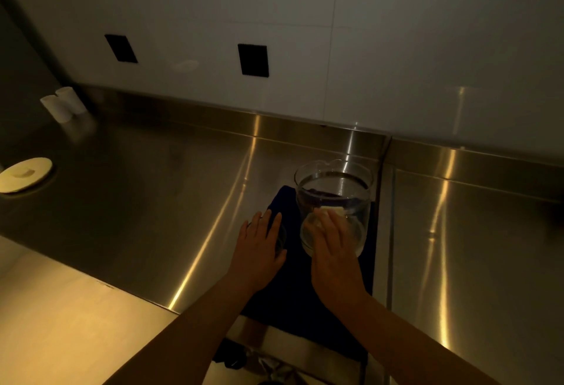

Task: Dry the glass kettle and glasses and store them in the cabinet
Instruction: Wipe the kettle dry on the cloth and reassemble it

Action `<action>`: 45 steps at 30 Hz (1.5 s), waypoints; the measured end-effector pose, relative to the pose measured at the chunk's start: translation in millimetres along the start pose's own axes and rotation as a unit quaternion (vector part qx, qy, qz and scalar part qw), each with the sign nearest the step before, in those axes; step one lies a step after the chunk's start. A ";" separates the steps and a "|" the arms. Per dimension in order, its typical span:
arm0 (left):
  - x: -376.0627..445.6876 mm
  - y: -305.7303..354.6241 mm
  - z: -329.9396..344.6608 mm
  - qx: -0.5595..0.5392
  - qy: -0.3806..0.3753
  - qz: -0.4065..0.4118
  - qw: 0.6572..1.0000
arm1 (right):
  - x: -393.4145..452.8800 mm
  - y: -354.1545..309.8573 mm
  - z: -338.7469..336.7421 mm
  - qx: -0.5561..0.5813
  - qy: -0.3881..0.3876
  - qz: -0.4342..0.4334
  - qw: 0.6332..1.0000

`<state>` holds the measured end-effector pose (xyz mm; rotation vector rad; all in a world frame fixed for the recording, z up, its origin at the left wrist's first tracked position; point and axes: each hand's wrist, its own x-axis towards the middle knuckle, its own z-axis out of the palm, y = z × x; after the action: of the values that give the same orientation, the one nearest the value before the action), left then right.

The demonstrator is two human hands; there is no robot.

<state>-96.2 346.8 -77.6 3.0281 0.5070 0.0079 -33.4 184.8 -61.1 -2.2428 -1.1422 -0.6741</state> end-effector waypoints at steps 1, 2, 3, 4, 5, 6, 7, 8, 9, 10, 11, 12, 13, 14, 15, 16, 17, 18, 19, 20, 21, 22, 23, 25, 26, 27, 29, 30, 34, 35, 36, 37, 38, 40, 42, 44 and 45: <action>-0.5 -0.1 0.3 -0.001 0.002 0.001 1.000 | -5.4 -2.7 1.5 -0.010 -0.008 0.001 1.000; -0.8 0.0 0.6 -0.006 0.003 0.001 1.000 | -11.0 -5.0 2.5 -0.024 -0.017 0.000 1.000; -1.1 -0.2 0.7 -0.011 0.003 0.001 1.000 | -15.9 -6.9 3.6 -0.042 -0.027 -0.005 0.999; -0.9 -0.4 0.7 -0.012 0.003 0.001 1.000 | -21.1 -7.7 4.5 -0.059 -0.036 -0.010 0.998; -0.8 -0.6 0.8 -0.009 0.004 0.001 1.000 | -25.4 -8.2 5.6 -0.072 -0.042 -0.014 0.996; -0.5 -0.5 0.7 -0.006 0.005 0.001 1.000 | -29.7 -8.4 6.4 -0.083 -0.043 -0.017 0.995; -0.6 -0.4 0.5 -0.003 0.006 0.002 1.000 | -33.3 -8.5 7.4 -0.095 -0.043 -0.017 0.994; -0.5 -0.3 0.2 -0.003 0.006 0.002 1.000 | -36.5 -8.7 7.9 -0.107 -0.041 -0.018 0.993; -0.7 -0.2 0.1 -0.003 0.007 0.002 1.000 | -39.2 -9.0 8.3 -0.118 -0.039 -0.019 0.992; -0.9 0.0 0.1 -0.002 0.008 0.003 1.000 | -41.4 -9.3 8.7 -0.125 -0.038 -0.019 0.991; -1.2 0.1 0.0 -0.002 0.009 0.003 1.000 | -44.0 -9.4 9.4 -0.132 -0.040 -0.019 0.990; -1.3 0.3 -0.1 -0.004 0.010 0.004 1.000 | -46.5 -9.0 10.2 -0.138 -0.043 -0.019 0.989; -1.2 0.5 -0.4 -0.005 0.009 0.003 1.000 | -48.8 -8.7 11.2 -0.140 -0.046 -0.019 0.989; -1.0 0.7 -0.7 -0.005 0.008 0.003 1.000 | -51.4 -8.3 12.3 -0.140 -0.048 -0.019 0.989; -1.0 0.6 -0.9 -0.003 0.007 0.003 1.000 | -53.1 -8.1 13.9 -0.138 -0.049 -0.019 0.989; -0.8 0.6 -0.9 -0.002 0.006 0.003 1.000 | -55.4 -7.9 15.2 -0.138 -0.050 -0.018 0.989; -1.1 0.6 -0.8 -0.004 0.005 0.003 1.000 | -57.2 -7.6 16.4 -0.137 -0.052 -0.017 0.989; -1.2 0.6 -0.7 -0.006 0.005 0.003 1.000 | -58.8 -7.4 17.1 -0.135 -0.056 -0.014 0.989; -1.5 0.3 -0.6 -0.008 0.006 0.004 1.000 | -60.0 -6.9 17.9 -0.136 -0.064 -0.013 0.989; -2.1 0.0 -0.5 -0.007 0.006 0.006 1.000 | -60.9 -6.1 18.6 -0.139 -0.074 -0.014 0.987; -2.8 -0.5 -0.6 -0.005 0.007 0.009 1.000 | -61.5 -5.4 18.9 -0.144 -0.086 -0.016 0.986; -3.6 -1.0 -0.7 -0.003 0.006 0.012 1.000 | -61.7 -5.0 18.8 -0.150 -0.094 -0.019 0.984; -4.0 -1.6 -0.9 -0.003 0.004 0.014 1.000 | -61.5 -4.9 18.4 -0.154 -0.099 -0.021 0.983; -4.3 -2.4 -1.6 -0.003 -0.003 0.018 1.000 | -60.8 -5.2 16.8 -0.140 -0.100 -0.016 0.985; -4.2 -2.6 -1.9 -0.002 -0.006 0.020 1.000 | -59.8 -5.8 15.4 -0.128 -0.099 -0.012 0.987; -3.9 -2.7 -2.3 0.000 -0.008 0.023 1.000 | -58.4 -6.3 13.8 -0.119 -0.097 -0.009 0.988; -3.6 -2.7 -3.4 0.004 -0.016 0.028 0.999 | -56.2 -6.8 11.1 -0.103 -0.087 -0.008 0.991; -3.4 -2.6 -4.2 0.005 -0.018 0.030 0.999 | -55.4 -6.7 9.6 -0.098 -0.083 -0.010 0.992; -2.1 -2.7 -10.0 -0.003 -0.029 0.042 0.999 | -54.3 -8.1 4.6 -0.109 -0.103 -0.019 0.989; -2.0 -2.9 -11.7 -0.003 -0.033 0.048 0.998 | -53.6 -9.0 3.1 -0.105 -0.107 -0.016 0.989; -2.1 -3.1 -13.7 -0.002 -0.038 0.054 0.998 | -53.2 -9.9 2.6 -0.097 -0.100 -0.009 0.990; -2.8 -3.5 -15.9 -0.001 -0.043 0.062 0.997 | -52.4 -11.7 0.9 -0.081 -0.093 0.003 0.992; -3.7 -3.8 -18.2 0.000 -0.048 0.070 0.996 | -51.3 -13.9 -1.5 -0.066 -0.083 0.014 0.994; -7.3 -4.7 -23.0 0.002 -0.062 0.086 0.994 | -49.1 -18.0 -5.0 -0.046 -0.069 0.036 0.996; -13.5 -4.9 -26.5 0.004 -0.071 0.103 0.992 | -48.4 -22.2 -7.2 -0.032 -0.059 0.068 0.995; -20.3 -4.8 -27.2 0.003 -0.064 0.124 0.990 | -46.2 -29.4 -10.5 -0.010 -0.052 0.101 0.994; -23.5 -4.5 -26.9 0.001 -0.059 0.135 0.989 | -44.8 -32.1 -11.6 -0.009 -0.046 0.116 0.992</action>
<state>-120.3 345.3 -50.9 3.0479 0.0872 -0.1563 -85.6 167.8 -73.8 -2.3953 -0.9012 -0.4925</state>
